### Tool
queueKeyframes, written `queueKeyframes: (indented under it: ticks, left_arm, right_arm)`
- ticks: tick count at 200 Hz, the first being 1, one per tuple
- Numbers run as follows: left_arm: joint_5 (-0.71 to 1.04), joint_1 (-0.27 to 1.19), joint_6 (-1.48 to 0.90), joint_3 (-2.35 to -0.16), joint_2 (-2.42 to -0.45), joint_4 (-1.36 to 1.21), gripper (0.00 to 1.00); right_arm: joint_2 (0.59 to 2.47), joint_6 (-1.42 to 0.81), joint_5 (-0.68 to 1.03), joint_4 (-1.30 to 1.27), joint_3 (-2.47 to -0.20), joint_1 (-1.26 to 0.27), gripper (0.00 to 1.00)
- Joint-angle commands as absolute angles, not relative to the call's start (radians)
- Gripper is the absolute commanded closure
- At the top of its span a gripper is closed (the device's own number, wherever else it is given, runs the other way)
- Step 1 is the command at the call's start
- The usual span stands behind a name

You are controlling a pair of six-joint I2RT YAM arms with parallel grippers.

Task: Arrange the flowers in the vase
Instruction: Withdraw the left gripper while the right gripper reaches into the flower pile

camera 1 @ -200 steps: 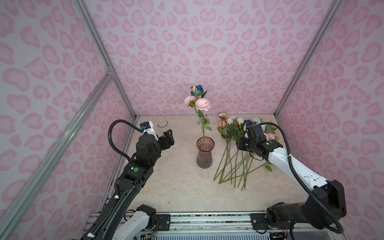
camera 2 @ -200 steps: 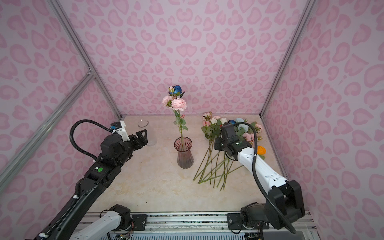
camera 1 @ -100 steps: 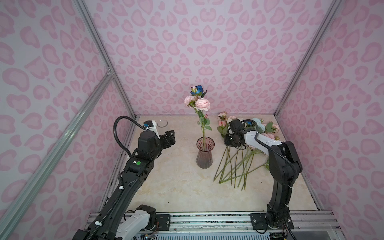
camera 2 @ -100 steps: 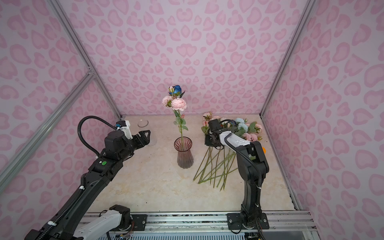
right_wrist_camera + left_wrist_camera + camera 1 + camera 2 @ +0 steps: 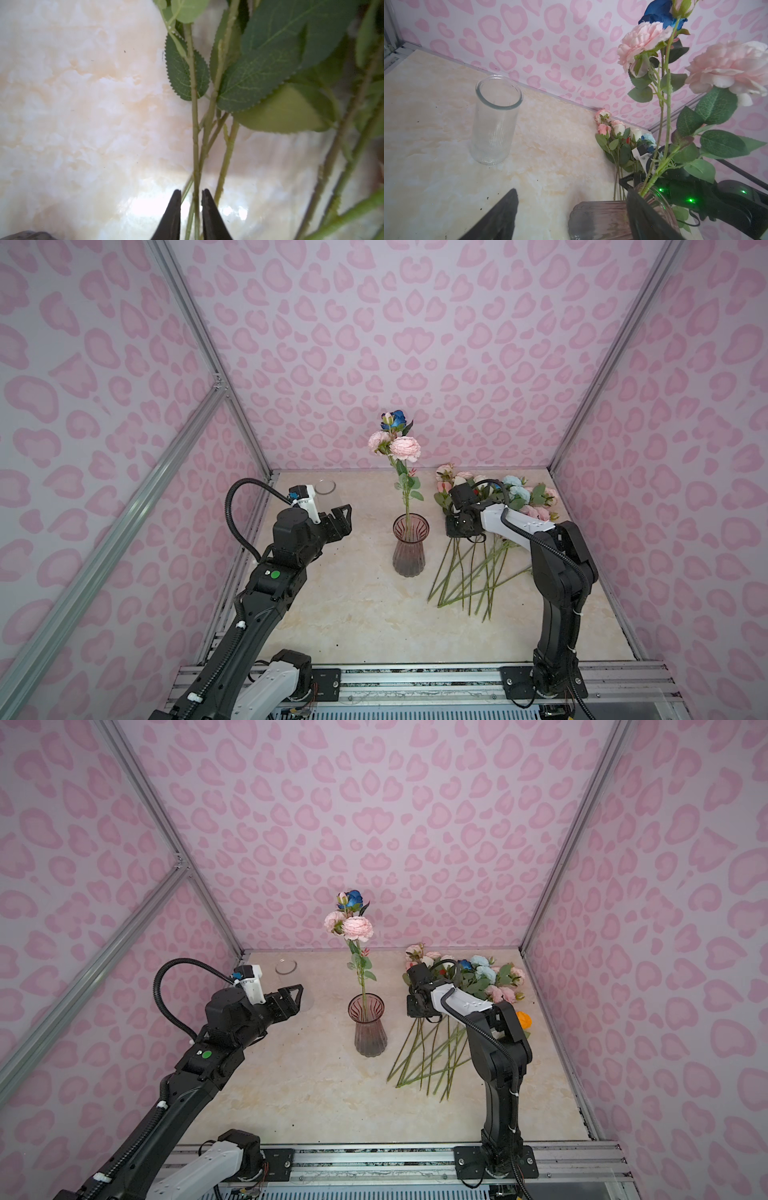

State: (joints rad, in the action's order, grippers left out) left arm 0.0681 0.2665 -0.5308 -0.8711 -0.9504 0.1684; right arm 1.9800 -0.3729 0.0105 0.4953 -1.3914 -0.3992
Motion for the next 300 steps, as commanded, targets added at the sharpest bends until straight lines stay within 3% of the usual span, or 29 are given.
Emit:
queueKeyframes:
  ticks: [1, 29, 54, 81, 196, 300]
  left_arm:
    - [0.126, 0.266, -0.540, -0.890, -0.969, 0.142, 0.19]
    - [0.133, 0.265, -0.548, -0.880, -0.971, 0.135, 0.19]
    - [0.148, 0.266, -0.549, -0.884, -0.969, 0.134, 0.20]
    - [0.154, 0.265, -0.550, -0.877, -0.964, 0.126, 0.20]
    - [0.255, 0.266, -0.531, -0.875, -0.970, 0.089, 0.20]
    - [0.316, 0.266, -0.555, -0.881, -0.999, 0.087, 0.21]
  right_arm:
    - [1.978, -0.355, -0.025, 0.488, -1.353, -0.400, 0.78]
    - [1.957, -0.363, 0.022, 0.463, -1.306, -0.403, 0.81]
    - [1.915, -0.359, 0.007, 0.440, -1.275, -0.408, 0.95]
    - [1.849, -0.359, 0.001, 0.432, -1.257, -0.414, 0.98]
    - [1.563, -0.382, -0.011, 0.361, -1.144, -0.430, 0.98]
    - [1.592, -0.398, -0.022, 0.292, -1.062, -0.357, 0.95]
